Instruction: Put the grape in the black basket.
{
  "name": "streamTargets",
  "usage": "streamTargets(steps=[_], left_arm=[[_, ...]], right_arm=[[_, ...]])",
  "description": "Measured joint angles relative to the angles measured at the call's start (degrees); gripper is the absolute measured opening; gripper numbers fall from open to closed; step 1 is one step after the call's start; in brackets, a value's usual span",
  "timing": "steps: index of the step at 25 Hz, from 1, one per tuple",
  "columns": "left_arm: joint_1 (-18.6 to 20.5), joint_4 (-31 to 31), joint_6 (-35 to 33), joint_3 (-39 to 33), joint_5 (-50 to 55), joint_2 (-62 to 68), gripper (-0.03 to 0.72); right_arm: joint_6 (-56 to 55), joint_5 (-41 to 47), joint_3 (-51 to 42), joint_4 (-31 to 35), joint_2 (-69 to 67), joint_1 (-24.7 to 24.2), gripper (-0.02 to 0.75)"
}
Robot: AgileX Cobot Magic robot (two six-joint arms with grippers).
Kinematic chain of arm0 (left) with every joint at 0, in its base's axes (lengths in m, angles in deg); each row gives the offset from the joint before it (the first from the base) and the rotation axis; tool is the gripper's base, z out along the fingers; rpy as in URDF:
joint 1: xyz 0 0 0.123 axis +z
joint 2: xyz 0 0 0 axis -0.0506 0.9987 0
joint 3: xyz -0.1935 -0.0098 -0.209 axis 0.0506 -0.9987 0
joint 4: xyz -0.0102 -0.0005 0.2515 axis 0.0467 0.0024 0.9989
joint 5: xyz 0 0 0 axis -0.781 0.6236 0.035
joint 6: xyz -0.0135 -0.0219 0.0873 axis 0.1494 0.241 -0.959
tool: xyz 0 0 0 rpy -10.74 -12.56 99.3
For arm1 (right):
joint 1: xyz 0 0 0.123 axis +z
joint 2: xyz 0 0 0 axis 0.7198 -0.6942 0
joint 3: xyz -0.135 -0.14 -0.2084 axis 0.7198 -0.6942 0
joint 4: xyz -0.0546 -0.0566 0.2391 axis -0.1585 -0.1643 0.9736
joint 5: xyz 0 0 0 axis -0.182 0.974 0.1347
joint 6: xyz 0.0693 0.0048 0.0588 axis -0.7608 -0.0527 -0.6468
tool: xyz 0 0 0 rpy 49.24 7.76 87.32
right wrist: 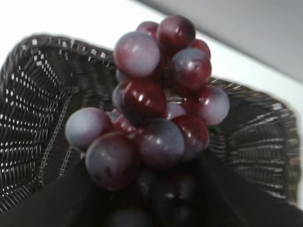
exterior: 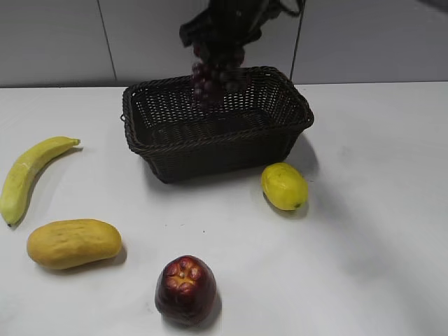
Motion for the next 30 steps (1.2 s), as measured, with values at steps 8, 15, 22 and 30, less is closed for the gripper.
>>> streamTargets(steps=[8, 15, 22, 30], left_arm=[[0.00, 0.00, 0.00, 0.00, 0.00, 0.00, 0.236], [0.00, 0.00, 0.00, 0.00, 0.00, 0.00, 0.236], [0.00, 0.00, 0.00, 0.00, 0.00, 0.00, 0.236], [0.00, 0.00, 0.00, 0.00, 0.00, 0.00, 0.236]], right_arm=[[0.26, 2.37, -0.06, 0.70, -6.35, 0.02, 0.320], [0.64, 4.21, 0.11, 0.64, -6.90, 0.02, 0.624], [0.64, 7.95, 0.56, 0.64, -5.46, -0.87, 0.627], [0.33, 8.13, 0.60, 4.61, 2.54, -9.90, 0.598]])
